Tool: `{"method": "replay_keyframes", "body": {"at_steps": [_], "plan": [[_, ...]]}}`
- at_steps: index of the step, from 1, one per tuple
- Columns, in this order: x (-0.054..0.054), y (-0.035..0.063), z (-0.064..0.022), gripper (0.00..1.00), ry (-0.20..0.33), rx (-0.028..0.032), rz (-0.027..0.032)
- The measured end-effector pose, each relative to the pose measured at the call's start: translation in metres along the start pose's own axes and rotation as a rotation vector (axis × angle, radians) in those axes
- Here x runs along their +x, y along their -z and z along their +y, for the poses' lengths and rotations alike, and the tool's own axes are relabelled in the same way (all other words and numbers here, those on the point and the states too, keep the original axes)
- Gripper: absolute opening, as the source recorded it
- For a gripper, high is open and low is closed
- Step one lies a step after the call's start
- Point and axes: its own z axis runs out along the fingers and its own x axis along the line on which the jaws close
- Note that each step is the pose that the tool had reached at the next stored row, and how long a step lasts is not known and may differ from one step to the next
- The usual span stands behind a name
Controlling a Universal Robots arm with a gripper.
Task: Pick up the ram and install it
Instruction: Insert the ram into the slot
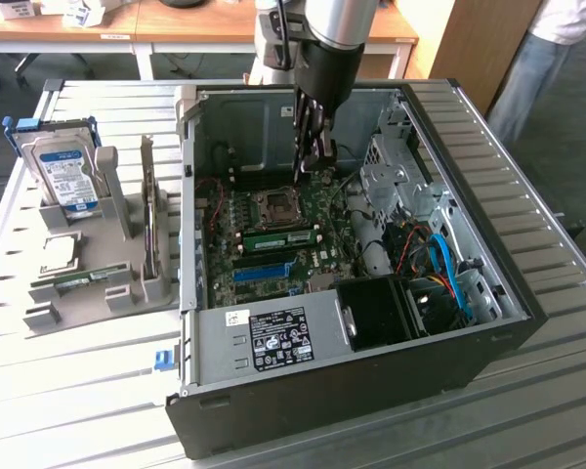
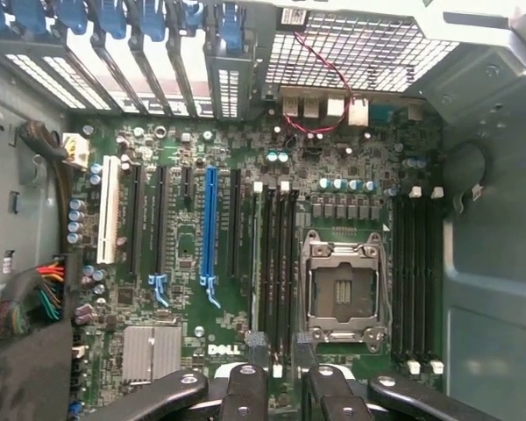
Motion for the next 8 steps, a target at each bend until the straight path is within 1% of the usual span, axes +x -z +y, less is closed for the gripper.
{"method": "replay_keyframes", "body": {"at_steps": [1, 2, 6, 7, 8], "plan": [[0.0000, 0.0000, 0.0002, 0.25, 0.003, 0.0026, -0.0033], [0.0000, 0.0000, 0.0002, 0.25, 0.004, 0.0044, -0.0049], [0.0000, -0.0001, 0.0003, 0.25, 0.004, 0.0048, -0.0052], [0.0000, 0.0000, 0.0004, 0.25, 0.004, 0.0057, -0.0051], [0.0000, 0.0000, 0.0005, 0.25, 0.004, 0.0081, -0.0050]]}}
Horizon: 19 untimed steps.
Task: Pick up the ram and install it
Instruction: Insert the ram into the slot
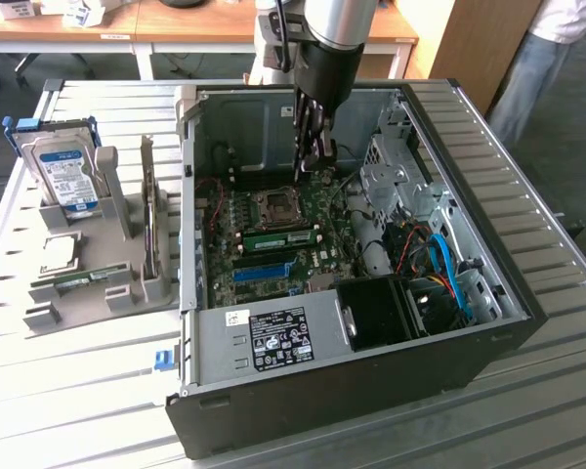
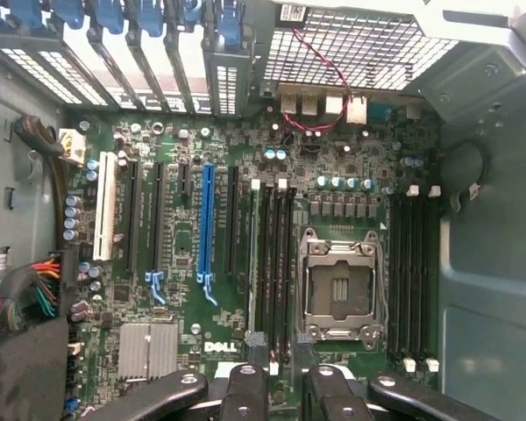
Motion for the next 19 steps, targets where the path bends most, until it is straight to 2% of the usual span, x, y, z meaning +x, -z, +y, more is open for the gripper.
{"method": "replay_keyframes", "body": {"at_steps": [2, 6, 9, 11, 15, 19], "plan": [[0.0000, 0.0000, -0.0001, 0.25, 0.003, 0.0071, 0.0000], [0.0000, 0.0000, -0.0001, 0.25, 0.005, 0.0099, -0.0002], [0.0000, 0.0000, -0.0001, 0.25, 0.008, 0.0189, 0.0002], [0.0000, 0.0000, -0.0002, 0.25, 0.010, 0.0216, 0.0004], [0.0000, 0.0000, -0.0001, 0.25, 0.011, 0.0225, 0.0005], [0.0000, 0.0000, -0.0001, 0.25, 0.011, 0.0223, 0.0051]]}}
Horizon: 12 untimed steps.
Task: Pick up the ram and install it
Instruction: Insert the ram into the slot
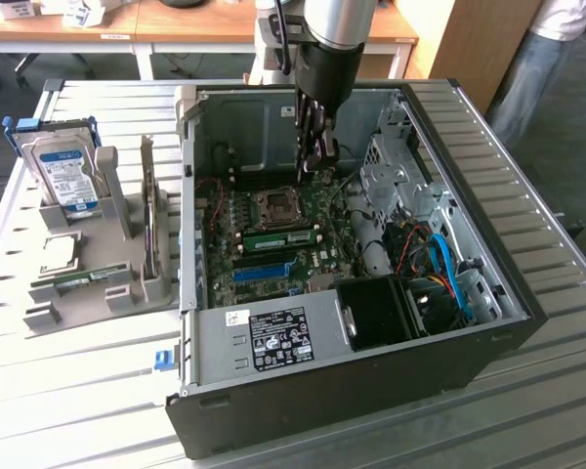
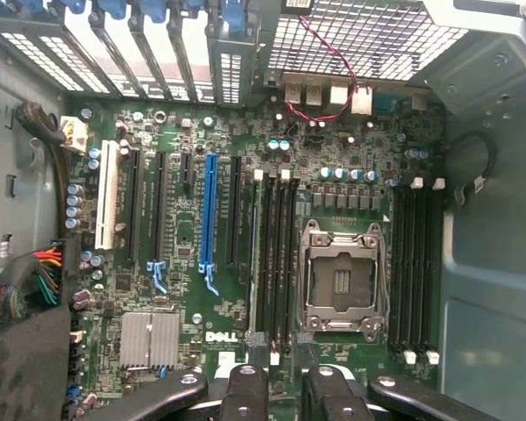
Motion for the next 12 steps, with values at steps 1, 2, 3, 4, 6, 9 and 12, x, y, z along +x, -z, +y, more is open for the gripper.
{"method": "replay_keyframes", "body": {"at_steps": [1, 2, 3, 4, 6, 9, 12], "plan": [[0.0000, 0.0000, 0.0000, 0.25, 0.000, 0.0000, 0.0018], [0.0000, 0.0000, 0.0000, 0.25, 0.000, -0.0001, 0.0042], [-0.0001, 0.0000, 0.0000, 0.25, 0.000, -0.0002, 0.0064], [-0.0001, 0.0000, 0.0000, 0.25, 0.000, -0.0002, 0.0084], [-0.0001, 0.0000, 0.0000, 0.25, 0.000, -0.0004, 0.0131], [-0.0003, -0.0001, 0.0000, 0.25, 0.000, -0.0006, 0.0220], [-0.0003, 0.0000, 0.0000, 0.25, 0.000, -0.0007, 0.0228]]}}
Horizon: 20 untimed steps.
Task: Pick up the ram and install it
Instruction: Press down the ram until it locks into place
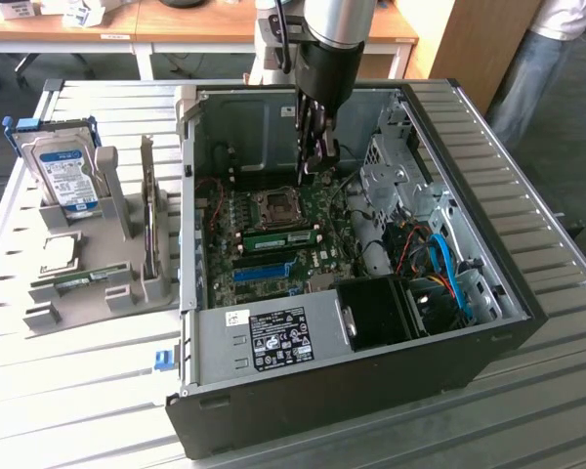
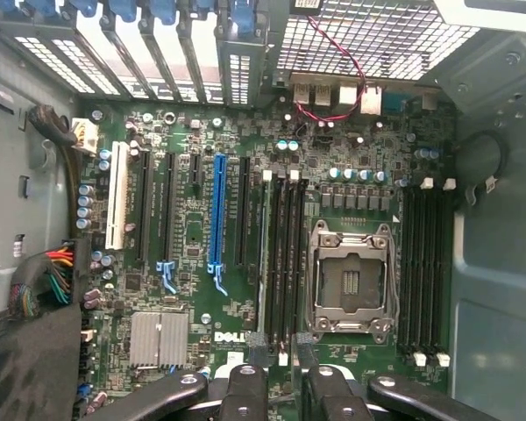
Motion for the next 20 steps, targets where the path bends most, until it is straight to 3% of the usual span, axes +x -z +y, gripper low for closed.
{"method": "replay_keyframes", "body": {"at_steps": [10, 12, 14, 20], "plan": [[0.0000, 0.0000, 0.0000, 0.25, 0.000, -0.0001, 0.0000], [0.0000, 0.0000, 0.0000, 0.24, 0.000, 0.0000, 0.0000], [0.0000, 0.0000, 0.0000, 0.11, 0.001, -0.0001, 0.0000], [0.0000, 0.0000, -0.0002, 0.11, 0.001, -0.0001, 0.0000]]}}
